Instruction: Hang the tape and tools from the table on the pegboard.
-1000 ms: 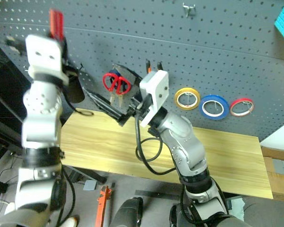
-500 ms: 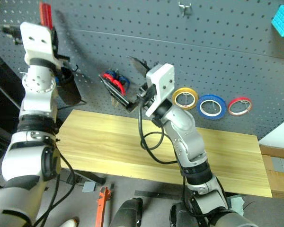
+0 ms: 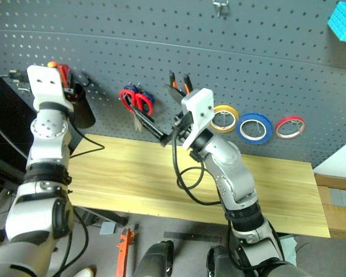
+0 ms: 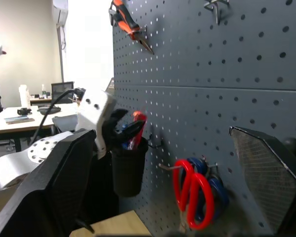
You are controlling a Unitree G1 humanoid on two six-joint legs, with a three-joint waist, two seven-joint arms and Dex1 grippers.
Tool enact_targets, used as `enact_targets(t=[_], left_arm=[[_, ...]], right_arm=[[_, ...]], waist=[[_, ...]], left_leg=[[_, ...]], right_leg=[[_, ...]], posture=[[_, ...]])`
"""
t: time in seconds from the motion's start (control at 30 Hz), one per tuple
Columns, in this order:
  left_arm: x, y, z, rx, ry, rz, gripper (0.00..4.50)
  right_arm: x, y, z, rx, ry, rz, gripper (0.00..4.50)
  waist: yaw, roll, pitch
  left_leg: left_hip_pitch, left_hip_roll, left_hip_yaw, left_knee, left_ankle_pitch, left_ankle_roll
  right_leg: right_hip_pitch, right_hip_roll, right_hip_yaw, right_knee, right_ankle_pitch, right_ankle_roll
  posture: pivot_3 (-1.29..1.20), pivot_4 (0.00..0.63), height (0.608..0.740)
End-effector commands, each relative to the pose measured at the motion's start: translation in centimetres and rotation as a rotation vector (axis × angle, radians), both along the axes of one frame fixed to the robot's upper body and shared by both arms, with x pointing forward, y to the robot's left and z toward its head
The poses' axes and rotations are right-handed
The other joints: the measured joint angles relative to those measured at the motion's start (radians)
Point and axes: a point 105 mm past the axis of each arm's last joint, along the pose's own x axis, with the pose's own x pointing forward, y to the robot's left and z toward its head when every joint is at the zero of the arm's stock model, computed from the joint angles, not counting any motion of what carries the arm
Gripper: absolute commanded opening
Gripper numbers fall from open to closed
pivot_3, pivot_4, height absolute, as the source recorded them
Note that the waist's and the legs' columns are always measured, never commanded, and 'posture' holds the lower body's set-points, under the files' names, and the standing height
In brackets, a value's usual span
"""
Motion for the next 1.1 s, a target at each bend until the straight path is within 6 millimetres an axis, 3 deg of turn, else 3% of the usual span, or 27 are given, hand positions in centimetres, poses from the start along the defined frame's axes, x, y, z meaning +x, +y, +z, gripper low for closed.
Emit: enact_targets(t=[0.03, 0.1, 0.27, 0.43, 0.53, 0.7, 0.8, 0.93, 1.1], left_arm=[[-1.6, 0.2, 1.2, -0.028, -0.061, 0.016, 3.97], [-2.2, 0.2, 0.8, -0.037, -0.055, 0.025, 4.49], [-2.3, -1.4, 0.8, -0.105, -0.024, -0.063, 4.49], [-2.6, -6.4, 2.1, -0.127, -0.03, -0.286, 4.49], [-3.0, -11.1, 0.8, -0.129, 0.04, -0.451, 4.49], [-4.2, -17.0, -5.2, -0.14, 0.251, -0.599, 4.49], [-5.0, -18.8, -8.2, -0.134, 0.338, -0.628, 4.49], [-5.3, -18.6, -12.7, -0.244, 0.483, -0.588, 4.49], [-5.6, -16.7, -15.5, -0.307, 0.547, -0.51, 4.49]], right_arm=[[-0.7, -0.1, 1.3, 0.029, -0.042, 0.023, 4.5], [-0.6, -0.1, 1.3, 0.026, -0.042, 0.025, 4.5], [-0.7, -1.0, 1.4, -0.021, -0.091, -0.001, 4.5], [-0.7, -3.9, 2.0, -0.117, -0.185, -0.102, 4.5], [-0.6, -5.8, 1.6, -0.15, -0.161, -0.18, 4.5], [-0.8, -8.7, -2.4, -0.225, -0.034, -0.335, 4.5], [-0.3, -10.9, -5.6, -0.199, 0.136, -0.484, 4.5], [0.5, -14.3, -10.4, -0.169, 0.387, -0.72, 4.5], [0.0, -16.5, -14.6, -0.183, 0.548, -0.8, 4.5]], waist=[[0.0, 0.0, 0.0], [0.0, 0.001, 0.001], [0.008, 0.0, 0.001], [0.024, 0.0, 0.0], [0.024, -0.001, -0.005], [0.013, 0.0, -0.023], [-0.007, 0.0, -0.033], [-0.018, 0.007, -0.066], [-0.031, 0.01, -0.103]], left_leg=[[0.0, 0.0, 0.0, 0.0, 0.0, 0.0], [0.001, 0.0, 0.0, 0.0, 0.0, 0.0], [0.001, 0.0, -0.001, 0.0, 0.0, 0.0], [0.001, -0.001, -0.001, 0.001, 0.0, 0.0], [0.001, -0.001, -0.001, 0.001, 0.0, 0.0], [0.002, -0.001, 0.002, 0.0, 0.001, -0.002], [0.003, -0.001, 0.003, 0.0, 0.0, -0.001], [0.004, -0.001, 0.004, 0.0, 0.0, 0.0], [0.005, -0.002, 0.005, 0.002, 0.0, 0.001]], right_leg=[[0.0, 0.0, 0.0, 0.0, 0.0, 0.0], [0.0, 0.0, 0.002, 0.0, 0.0, 0.0], [0.001, 0.0, 0.0, 0.0, 0.0, 0.0], [0.002, -0.001, 0.001, -0.001, 0.0, 0.0], [0.002, -0.002, 0.001, -0.001, 0.0, 0.0], [0.002, -0.001, 0.004, -0.001, 0.0, 0.0], [0.002, -0.001, 0.005, 0.0, 0.0, 0.0], [0.002, 0.001, 0.005, 0.001, 0.0, 0.0], [0.003, 0.002, 0.006, 0.0, -0.002, 0.004]], posture=[[0.19, 0.236, 0.74], [0.2, 0.235, 0.74], [0.19, 0.213, 0.74], [0.16, 0.16, 0.74], [0.14, 0.127, 0.74], [0.1, 0.088, 0.74], [0.08, 0.059, 0.74], [0.06, 0.033, 0.74], [0.06, 0.011, 0.74]])
